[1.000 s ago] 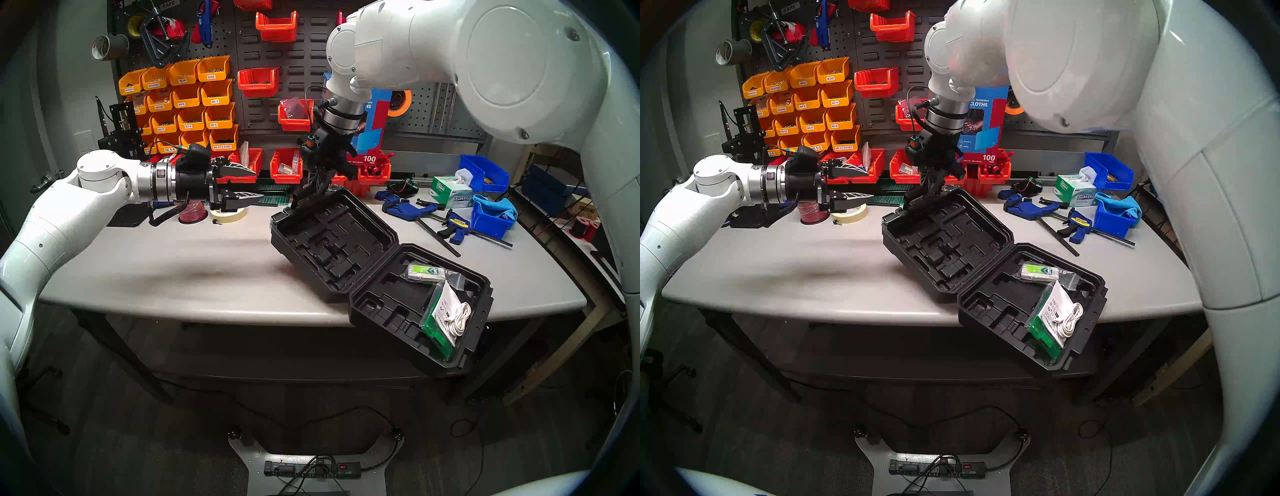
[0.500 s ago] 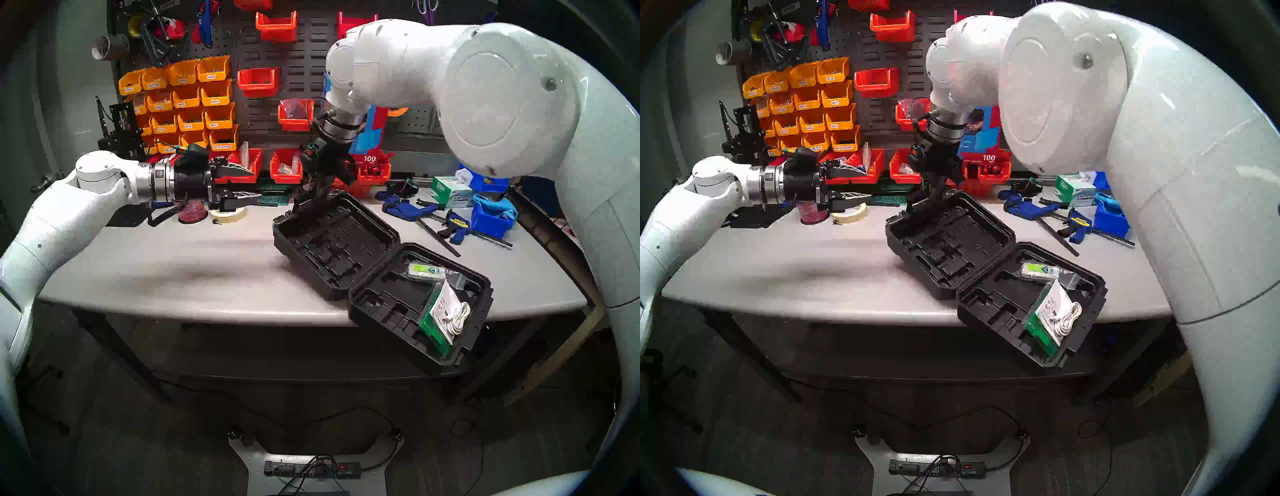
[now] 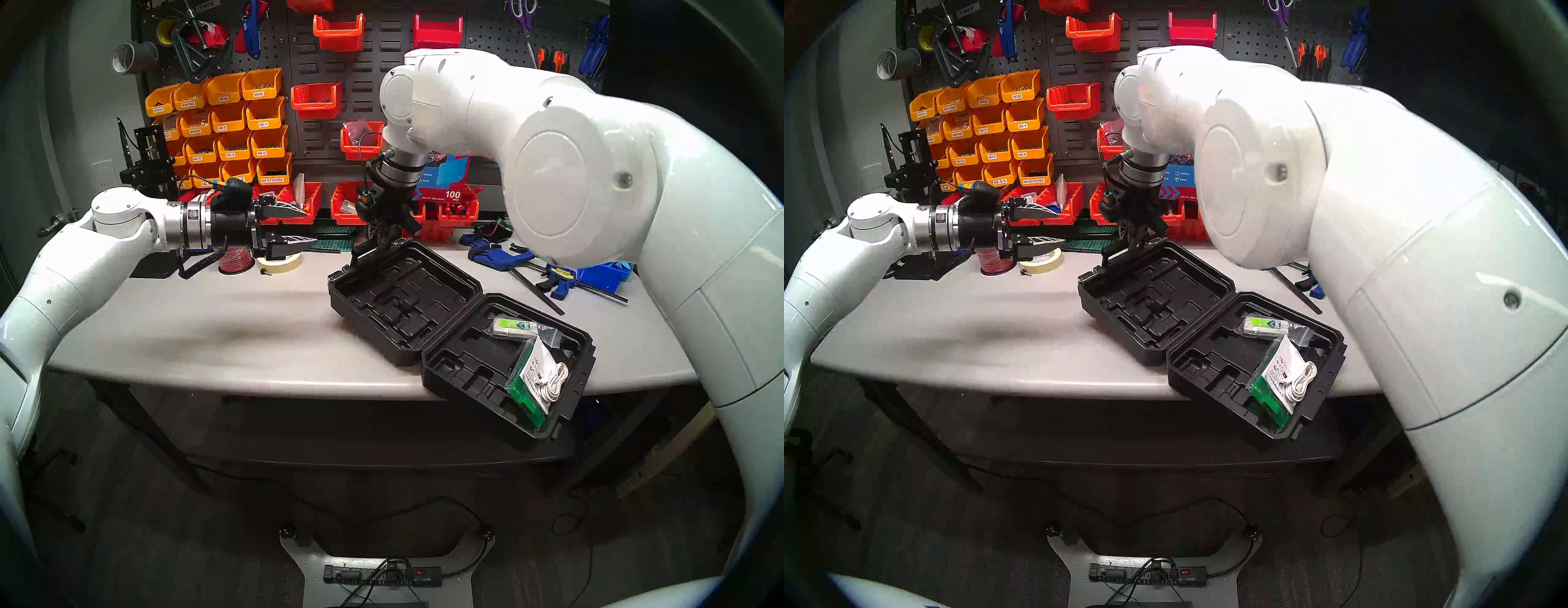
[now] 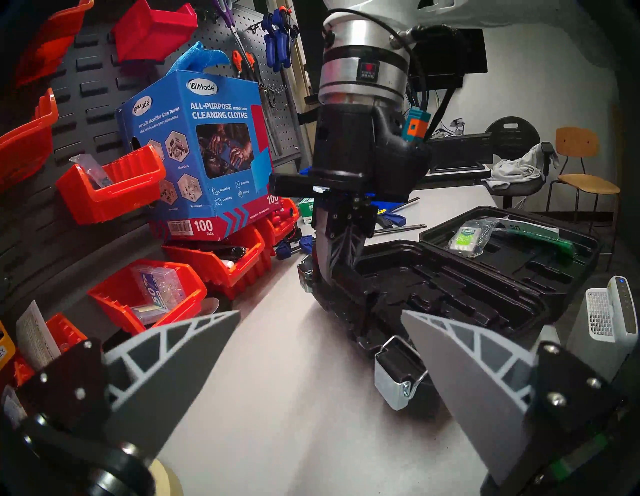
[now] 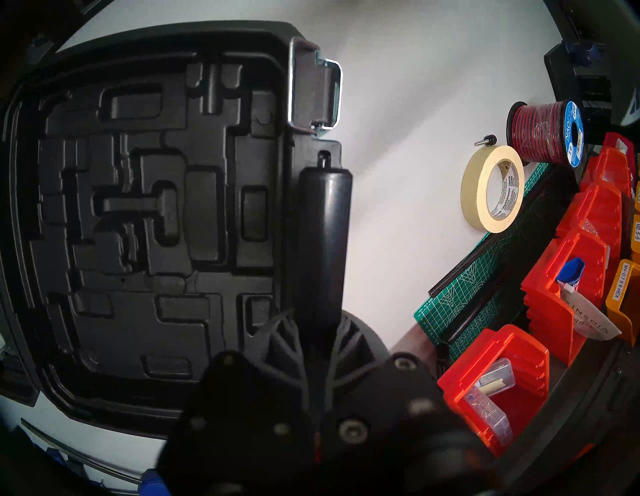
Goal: Open the tool box
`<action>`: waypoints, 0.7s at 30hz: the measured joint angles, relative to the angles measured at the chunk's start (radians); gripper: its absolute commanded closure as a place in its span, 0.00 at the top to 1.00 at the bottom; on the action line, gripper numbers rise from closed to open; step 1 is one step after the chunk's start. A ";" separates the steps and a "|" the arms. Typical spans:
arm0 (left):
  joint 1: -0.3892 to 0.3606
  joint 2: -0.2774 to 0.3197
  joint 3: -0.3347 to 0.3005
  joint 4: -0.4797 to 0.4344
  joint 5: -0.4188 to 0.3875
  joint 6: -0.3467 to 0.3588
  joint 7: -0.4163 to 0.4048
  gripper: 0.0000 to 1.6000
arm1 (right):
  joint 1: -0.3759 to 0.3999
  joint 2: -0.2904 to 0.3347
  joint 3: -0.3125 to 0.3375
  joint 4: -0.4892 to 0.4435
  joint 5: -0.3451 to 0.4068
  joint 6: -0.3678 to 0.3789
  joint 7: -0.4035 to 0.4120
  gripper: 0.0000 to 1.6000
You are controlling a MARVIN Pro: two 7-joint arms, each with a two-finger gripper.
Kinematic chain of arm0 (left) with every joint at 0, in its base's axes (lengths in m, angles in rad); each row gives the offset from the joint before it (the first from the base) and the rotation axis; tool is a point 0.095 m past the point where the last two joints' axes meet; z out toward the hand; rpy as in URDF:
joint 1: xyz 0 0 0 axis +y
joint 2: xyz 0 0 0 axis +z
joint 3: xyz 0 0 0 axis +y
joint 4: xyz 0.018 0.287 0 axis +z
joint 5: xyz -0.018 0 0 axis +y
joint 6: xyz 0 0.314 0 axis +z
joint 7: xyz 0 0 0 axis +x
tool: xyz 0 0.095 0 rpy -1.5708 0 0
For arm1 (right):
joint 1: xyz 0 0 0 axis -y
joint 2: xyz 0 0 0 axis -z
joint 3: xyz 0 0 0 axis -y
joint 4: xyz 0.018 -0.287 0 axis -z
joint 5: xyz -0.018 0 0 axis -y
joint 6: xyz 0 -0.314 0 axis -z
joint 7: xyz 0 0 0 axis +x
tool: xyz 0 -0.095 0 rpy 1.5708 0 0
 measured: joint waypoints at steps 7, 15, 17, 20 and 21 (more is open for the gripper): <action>0.000 0.001 0.000 0.005 0.000 -0.001 -0.002 1.00 | -0.034 -0.034 -0.006 0.044 -0.004 0.026 -0.023 0.00; 0.002 0.010 0.000 0.007 0.000 -0.004 -0.007 1.00 | -0.046 -0.069 -0.013 0.071 -0.007 0.058 -0.058 0.00; 0.002 0.012 0.000 0.007 0.000 -0.005 -0.008 1.00 | -0.047 -0.077 -0.014 0.076 -0.007 0.066 -0.069 0.00; 0.003 0.014 0.000 0.005 0.000 -0.006 -0.010 1.00 | -0.048 -0.086 -0.015 0.080 -0.007 0.076 -0.082 0.00; 0.003 0.015 0.000 0.005 0.000 -0.006 -0.011 1.00 | -0.048 -0.089 -0.016 0.081 -0.007 0.079 -0.086 0.00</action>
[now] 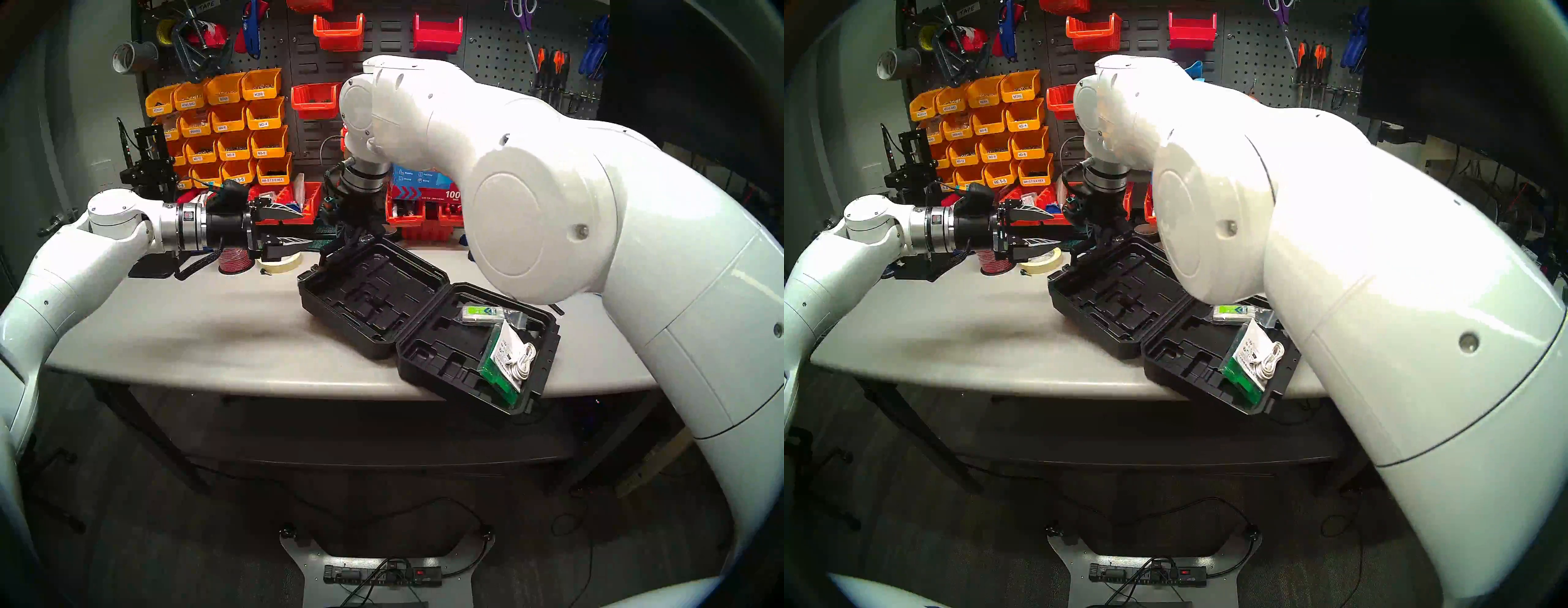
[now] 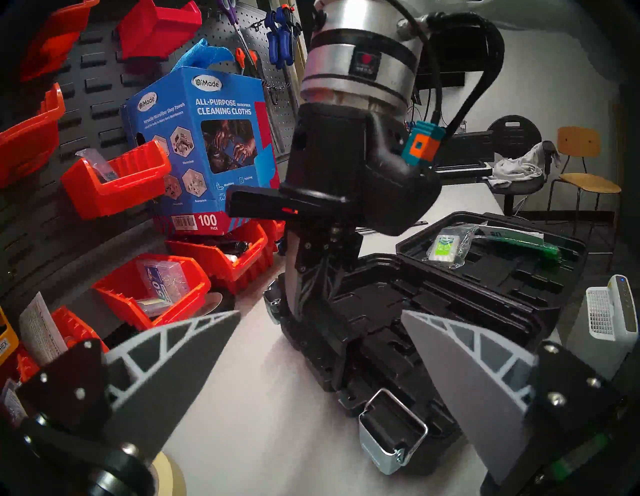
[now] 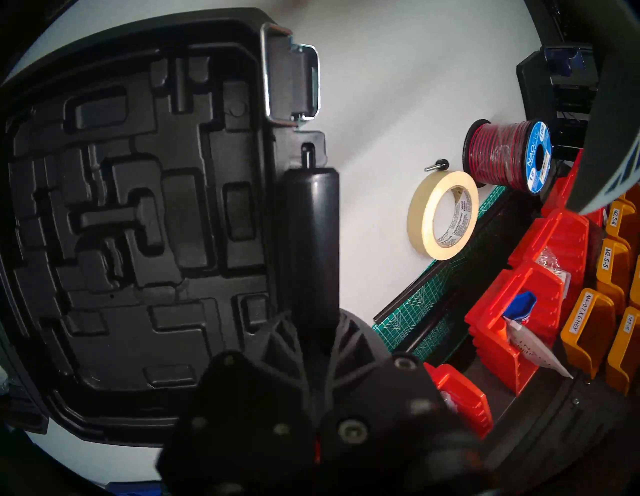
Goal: Open the tool box
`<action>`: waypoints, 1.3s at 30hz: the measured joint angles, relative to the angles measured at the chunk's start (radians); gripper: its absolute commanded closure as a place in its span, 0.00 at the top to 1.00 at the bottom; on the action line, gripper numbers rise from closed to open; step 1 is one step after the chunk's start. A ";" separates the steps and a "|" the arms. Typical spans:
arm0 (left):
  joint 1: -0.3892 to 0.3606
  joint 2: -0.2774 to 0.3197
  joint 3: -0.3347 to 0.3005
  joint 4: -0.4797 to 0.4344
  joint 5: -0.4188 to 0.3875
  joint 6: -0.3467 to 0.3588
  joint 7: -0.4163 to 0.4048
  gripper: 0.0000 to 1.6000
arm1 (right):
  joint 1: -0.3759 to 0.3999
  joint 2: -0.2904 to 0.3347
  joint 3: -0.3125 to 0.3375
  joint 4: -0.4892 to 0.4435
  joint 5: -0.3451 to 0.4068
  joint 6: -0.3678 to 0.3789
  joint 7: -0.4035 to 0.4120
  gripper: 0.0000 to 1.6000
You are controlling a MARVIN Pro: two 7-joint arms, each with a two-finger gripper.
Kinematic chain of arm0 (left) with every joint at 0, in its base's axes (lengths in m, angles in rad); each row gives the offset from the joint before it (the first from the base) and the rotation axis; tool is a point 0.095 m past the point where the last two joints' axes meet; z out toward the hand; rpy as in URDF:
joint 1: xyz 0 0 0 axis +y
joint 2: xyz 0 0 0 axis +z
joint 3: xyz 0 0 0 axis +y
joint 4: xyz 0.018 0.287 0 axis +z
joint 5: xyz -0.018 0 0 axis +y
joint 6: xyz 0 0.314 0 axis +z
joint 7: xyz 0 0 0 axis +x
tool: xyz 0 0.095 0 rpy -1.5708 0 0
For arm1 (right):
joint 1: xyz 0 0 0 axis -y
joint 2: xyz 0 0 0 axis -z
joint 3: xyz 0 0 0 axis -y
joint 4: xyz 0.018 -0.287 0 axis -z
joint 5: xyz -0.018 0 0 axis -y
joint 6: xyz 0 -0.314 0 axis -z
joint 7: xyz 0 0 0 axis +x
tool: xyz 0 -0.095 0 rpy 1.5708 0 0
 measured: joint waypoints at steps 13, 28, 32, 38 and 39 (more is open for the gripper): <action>0.006 0.011 0.000 -0.007 -0.001 -0.004 -0.006 1.00 | -0.016 -0.031 -0.003 0.012 0.000 0.034 -0.040 0.62; 0.015 0.015 0.000 -0.008 -0.005 -0.005 0.003 1.00 | -0.041 -0.029 0.012 0.012 0.018 0.039 -0.042 1.00; 0.016 0.015 0.000 -0.009 -0.006 -0.005 0.009 1.00 | -0.041 -0.021 0.024 0.012 0.030 0.039 -0.034 1.00; 0.016 0.010 0.000 -0.013 -0.008 -0.006 0.017 1.00 | -0.023 0.001 0.042 0.016 0.051 0.036 0.012 1.00; 0.016 0.008 0.000 -0.014 -0.008 -0.006 0.018 1.00 | -0.019 0.005 0.044 0.017 0.053 0.034 0.018 1.00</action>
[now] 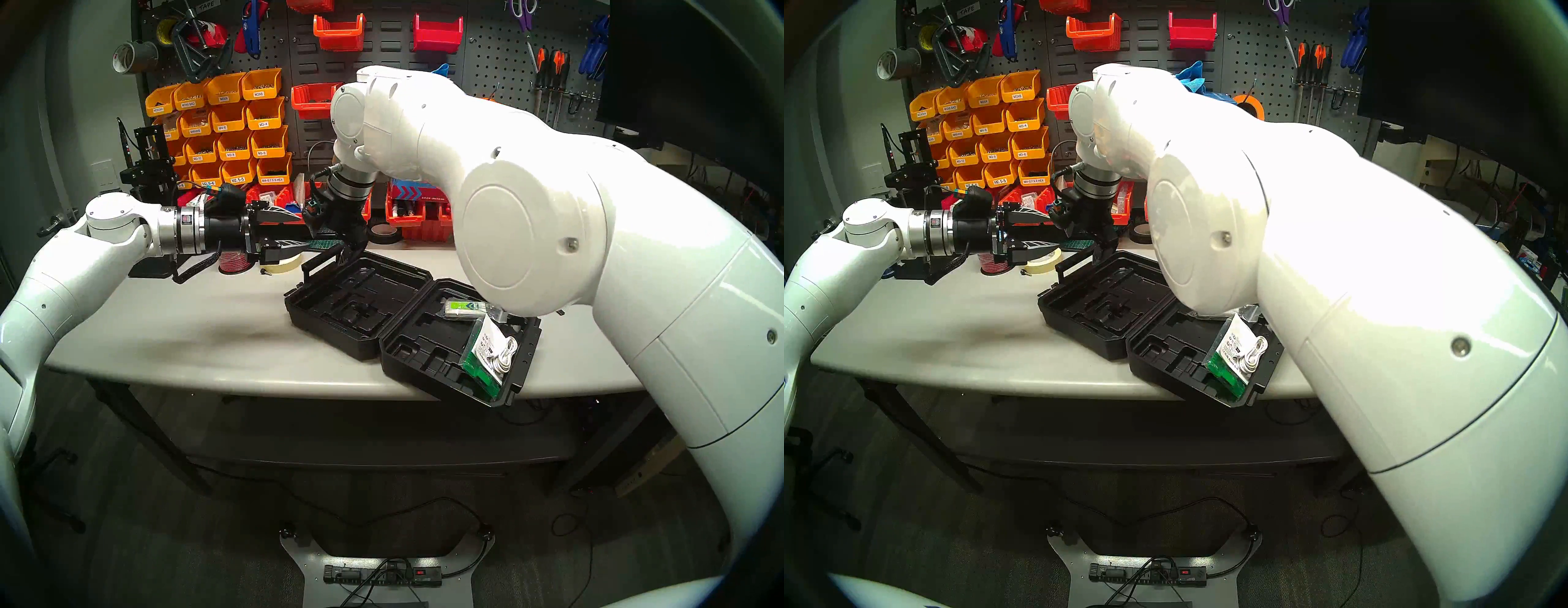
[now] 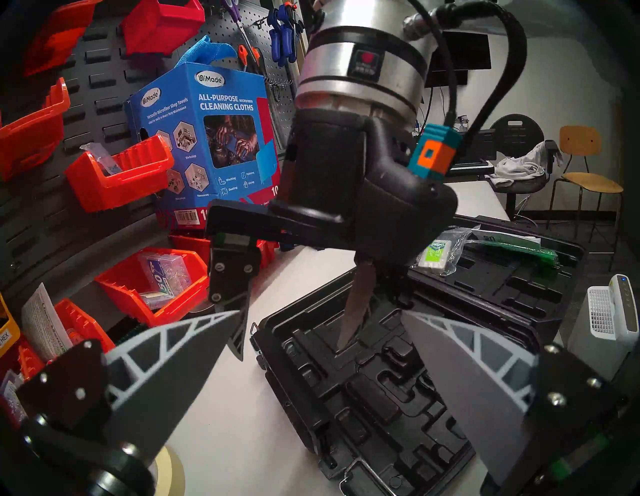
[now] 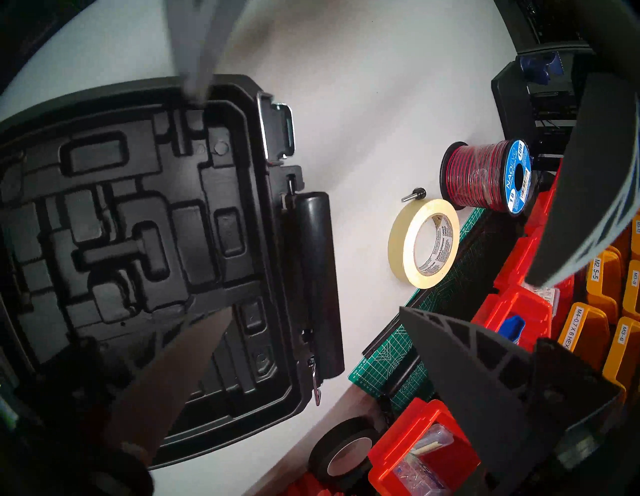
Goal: Open the tool box
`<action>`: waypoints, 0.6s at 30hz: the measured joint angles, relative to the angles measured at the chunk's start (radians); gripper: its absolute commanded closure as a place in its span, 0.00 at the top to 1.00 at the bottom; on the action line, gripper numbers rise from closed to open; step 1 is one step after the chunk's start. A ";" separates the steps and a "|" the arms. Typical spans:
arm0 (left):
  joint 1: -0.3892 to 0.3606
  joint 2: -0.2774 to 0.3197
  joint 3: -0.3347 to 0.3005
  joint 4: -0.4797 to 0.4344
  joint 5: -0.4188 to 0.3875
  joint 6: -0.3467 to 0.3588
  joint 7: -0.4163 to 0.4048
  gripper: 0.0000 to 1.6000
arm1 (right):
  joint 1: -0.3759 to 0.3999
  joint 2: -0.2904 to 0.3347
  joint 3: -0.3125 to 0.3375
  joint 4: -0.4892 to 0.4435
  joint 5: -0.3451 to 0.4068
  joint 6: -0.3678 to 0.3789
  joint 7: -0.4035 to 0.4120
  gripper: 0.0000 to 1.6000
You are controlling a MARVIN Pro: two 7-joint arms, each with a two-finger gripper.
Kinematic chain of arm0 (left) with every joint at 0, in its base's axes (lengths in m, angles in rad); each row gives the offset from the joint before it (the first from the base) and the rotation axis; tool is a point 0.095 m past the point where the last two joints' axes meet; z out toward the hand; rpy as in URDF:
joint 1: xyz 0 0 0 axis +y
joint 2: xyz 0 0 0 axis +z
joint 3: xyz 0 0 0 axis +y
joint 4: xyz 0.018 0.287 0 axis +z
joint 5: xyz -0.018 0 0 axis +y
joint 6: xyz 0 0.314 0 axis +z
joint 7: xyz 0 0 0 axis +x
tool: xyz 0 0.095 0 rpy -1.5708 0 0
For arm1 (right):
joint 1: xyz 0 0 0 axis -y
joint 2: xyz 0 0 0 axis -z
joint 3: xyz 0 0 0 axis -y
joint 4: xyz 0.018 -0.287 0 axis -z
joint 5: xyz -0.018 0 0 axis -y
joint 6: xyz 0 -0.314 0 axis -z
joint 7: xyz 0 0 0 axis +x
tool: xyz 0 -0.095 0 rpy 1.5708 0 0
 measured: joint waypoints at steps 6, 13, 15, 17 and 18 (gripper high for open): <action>-0.003 -0.021 0.000 -0.013 0.000 0.000 0.008 1.00 | 0.053 0.044 0.020 0.007 0.024 -0.020 0.042 1.00; -0.011 -0.040 -0.001 -0.028 0.001 0.000 0.014 1.00 | 0.109 0.087 0.046 0.012 0.050 -0.038 0.061 1.00; -0.015 -0.046 -0.001 -0.033 0.001 0.000 0.016 1.00 | 0.125 0.102 0.054 0.013 0.058 -0.043 0.064 1.00; -0.020 -0.052 -0.001 -0.041 0.002 0.000 0.018 1.00 | 0.144 0.121 0.062 0.013 0.067 -0.048 0.068 1.00; -0.022 -0.054 -0.002 -0.044 0.002 0.000 0.019 1.00 | 0.152 0.129 0.064 0.013 0.070 -0.050 0.070 1.00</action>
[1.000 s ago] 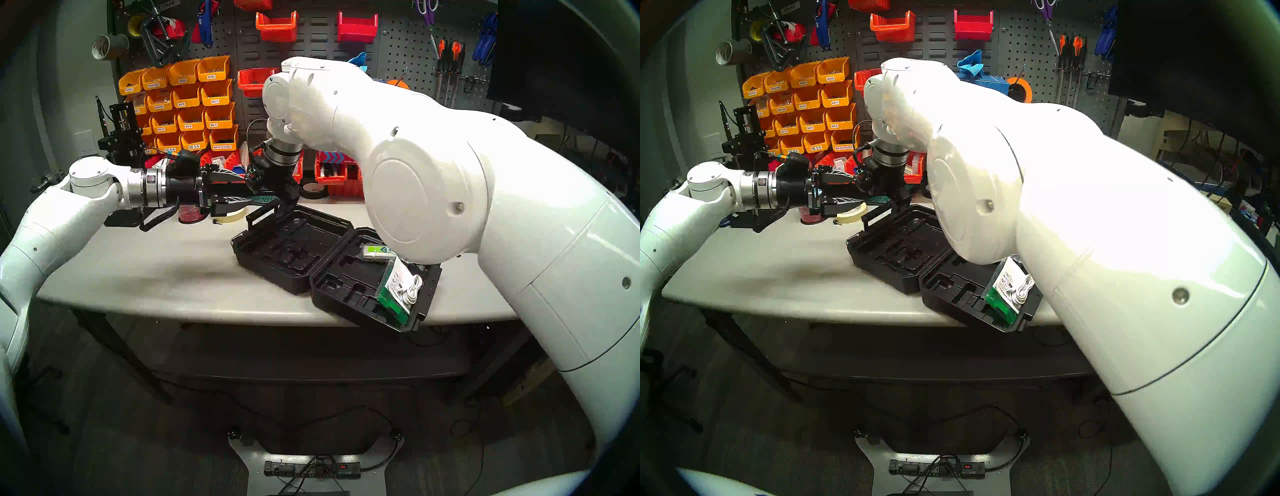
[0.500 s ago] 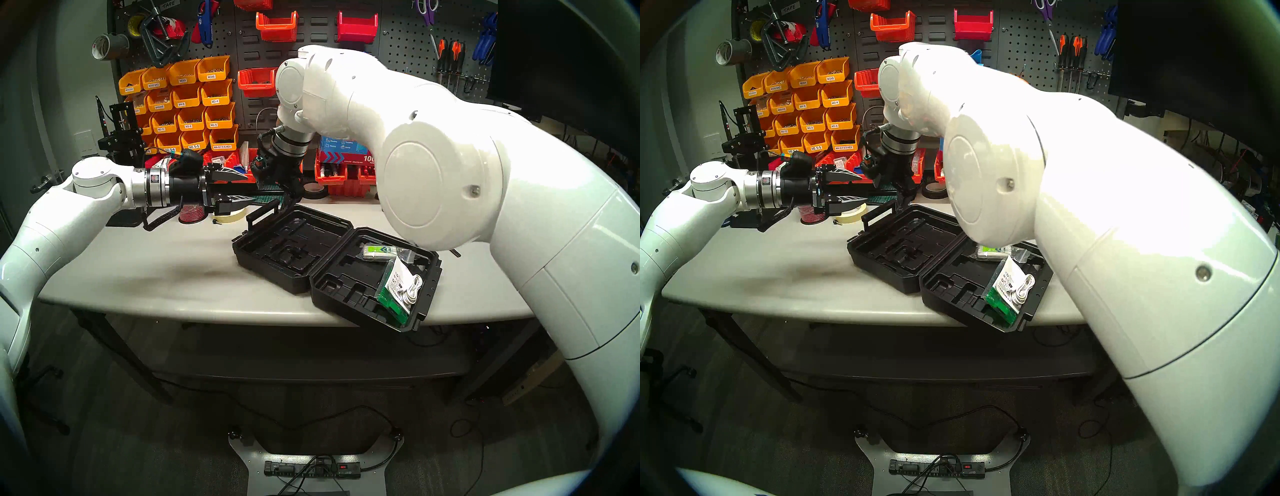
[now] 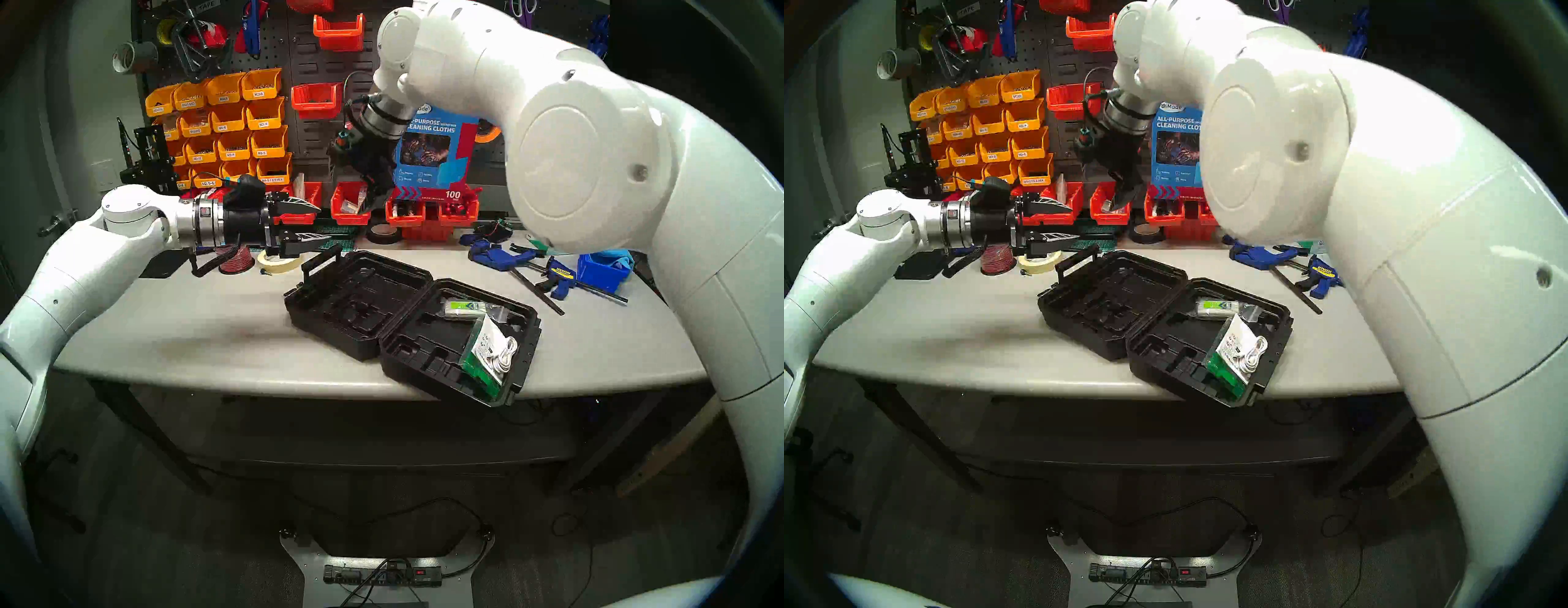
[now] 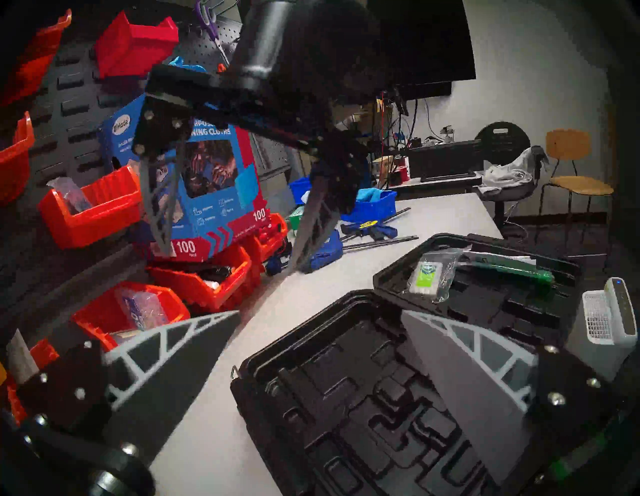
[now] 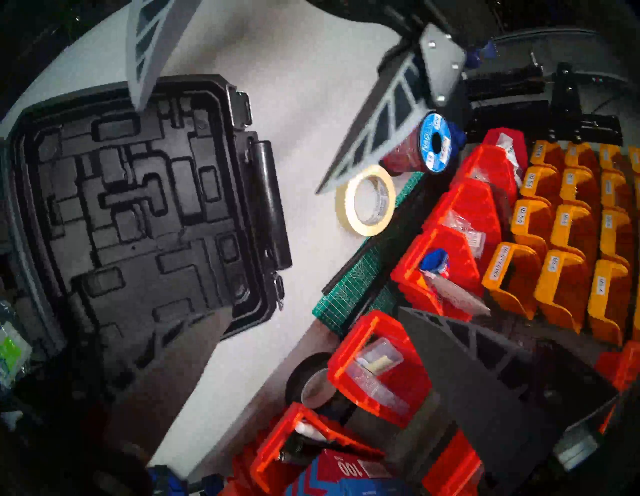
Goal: Open the tool box
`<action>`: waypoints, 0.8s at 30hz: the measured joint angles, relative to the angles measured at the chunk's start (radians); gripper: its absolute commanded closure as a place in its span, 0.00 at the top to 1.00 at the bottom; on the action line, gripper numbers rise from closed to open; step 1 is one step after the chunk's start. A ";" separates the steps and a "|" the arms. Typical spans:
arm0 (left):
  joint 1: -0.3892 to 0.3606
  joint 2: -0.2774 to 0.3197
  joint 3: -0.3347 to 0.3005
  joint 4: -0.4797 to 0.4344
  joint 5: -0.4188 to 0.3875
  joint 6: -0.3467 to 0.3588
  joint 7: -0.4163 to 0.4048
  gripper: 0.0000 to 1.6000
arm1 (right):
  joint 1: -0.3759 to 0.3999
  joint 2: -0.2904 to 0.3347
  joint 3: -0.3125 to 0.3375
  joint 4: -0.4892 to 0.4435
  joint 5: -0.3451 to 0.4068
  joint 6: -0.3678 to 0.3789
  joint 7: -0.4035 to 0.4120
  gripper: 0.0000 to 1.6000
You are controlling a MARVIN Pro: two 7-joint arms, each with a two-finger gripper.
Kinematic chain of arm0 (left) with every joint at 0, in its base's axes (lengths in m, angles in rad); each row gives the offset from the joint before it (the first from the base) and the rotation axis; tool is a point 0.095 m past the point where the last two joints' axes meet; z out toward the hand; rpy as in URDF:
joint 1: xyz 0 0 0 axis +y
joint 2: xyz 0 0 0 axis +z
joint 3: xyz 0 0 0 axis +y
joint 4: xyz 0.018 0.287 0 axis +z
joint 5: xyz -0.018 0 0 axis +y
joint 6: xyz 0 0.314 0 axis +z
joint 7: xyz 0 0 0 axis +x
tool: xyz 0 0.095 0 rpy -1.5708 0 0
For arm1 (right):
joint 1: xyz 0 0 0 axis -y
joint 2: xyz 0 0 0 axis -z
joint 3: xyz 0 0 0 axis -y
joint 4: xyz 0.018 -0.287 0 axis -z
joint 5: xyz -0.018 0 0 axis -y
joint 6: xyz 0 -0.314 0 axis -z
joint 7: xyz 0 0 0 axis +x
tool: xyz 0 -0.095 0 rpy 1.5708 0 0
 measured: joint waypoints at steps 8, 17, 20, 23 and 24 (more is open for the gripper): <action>-0.026 -0.023 -0.002 -0.036 0.003 0.009 0.006 1.00 | 0.069 0.084 0.013 0.003 0.026 -0.001 0.023 1.00; -0.059 -0.062 -0.001 -0.083 0.017 0.041 0.017 1.00 | 0.122 0.182 0.010 0.008 0.059 0.038 0.081 1.00; -0.068 -0.079 0.002 -0.099 0.025 0.053 0.023 1.00 | 0.131 0.215 0.010 0.009 0.074 0.053 0.104 1.00; -0.077 -0.100 0.006 -0.117 0.035 0.067 0.031 1.00 | 0.135 0.249 0.014 0.010 0.093 0.069 0.134 1.00; -0.079 -0.104 0.007 -0.120 0.037 0.070 0.033 1.00 | 0.136 0.257 0.015 0.010 0.097 0.073 0.141 1.00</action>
